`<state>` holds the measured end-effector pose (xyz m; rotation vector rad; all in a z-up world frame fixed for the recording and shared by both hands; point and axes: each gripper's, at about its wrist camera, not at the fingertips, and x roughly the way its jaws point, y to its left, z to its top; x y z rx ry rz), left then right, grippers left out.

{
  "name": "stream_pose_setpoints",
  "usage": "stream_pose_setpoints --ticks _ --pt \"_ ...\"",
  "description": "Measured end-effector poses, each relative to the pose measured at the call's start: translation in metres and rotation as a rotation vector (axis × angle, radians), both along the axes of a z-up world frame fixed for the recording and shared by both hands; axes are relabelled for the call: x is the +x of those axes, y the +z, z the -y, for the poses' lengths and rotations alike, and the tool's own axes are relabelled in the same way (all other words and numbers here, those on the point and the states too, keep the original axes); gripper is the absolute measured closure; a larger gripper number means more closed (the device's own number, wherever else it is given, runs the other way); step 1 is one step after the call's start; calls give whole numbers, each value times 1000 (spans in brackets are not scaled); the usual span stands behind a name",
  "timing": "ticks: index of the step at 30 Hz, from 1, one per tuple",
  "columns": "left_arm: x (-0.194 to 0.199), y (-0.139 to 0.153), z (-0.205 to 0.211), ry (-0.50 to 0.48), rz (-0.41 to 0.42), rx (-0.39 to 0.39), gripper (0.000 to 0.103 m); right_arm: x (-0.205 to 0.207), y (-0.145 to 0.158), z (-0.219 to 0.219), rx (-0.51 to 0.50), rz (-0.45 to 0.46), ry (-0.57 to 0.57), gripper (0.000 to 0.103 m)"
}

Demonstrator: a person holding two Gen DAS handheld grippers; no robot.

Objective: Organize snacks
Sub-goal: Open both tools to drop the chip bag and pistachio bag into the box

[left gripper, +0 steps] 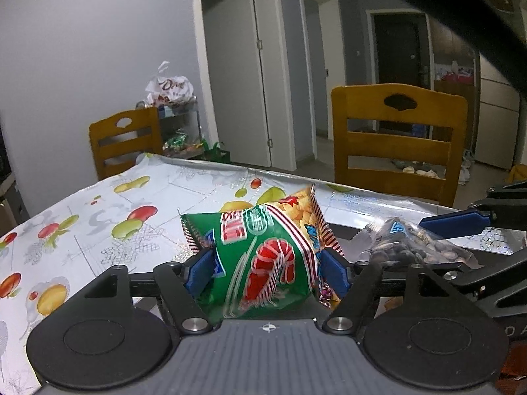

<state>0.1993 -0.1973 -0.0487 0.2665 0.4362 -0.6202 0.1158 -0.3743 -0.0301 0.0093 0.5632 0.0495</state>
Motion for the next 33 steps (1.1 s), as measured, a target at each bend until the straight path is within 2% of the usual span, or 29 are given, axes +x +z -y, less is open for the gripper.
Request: stream_pose_setpoints --ticks 5,9,13,14,23,33 --pt "2 0 -9 29 -24 -33 15 -1 1 0 3 0 -6 41" --pt "1 1 -12 35 -33 -37 14 -4 1 0 11 -2 -9 37" --pt "-1 4 -18 49 -39 -56 12 -9 2 1 25 9 -15 22" --pt "-1 5 -19 51 -41 -65 12 -10 4 1 30 18 -16 21" --pt "-14 18 -30 75 -37 -94 9 -24 12 -3 33 33 -11 16" --pt "-32 32 -50 104 -45 -125 9 -39 23 -16 29 52 7 16"
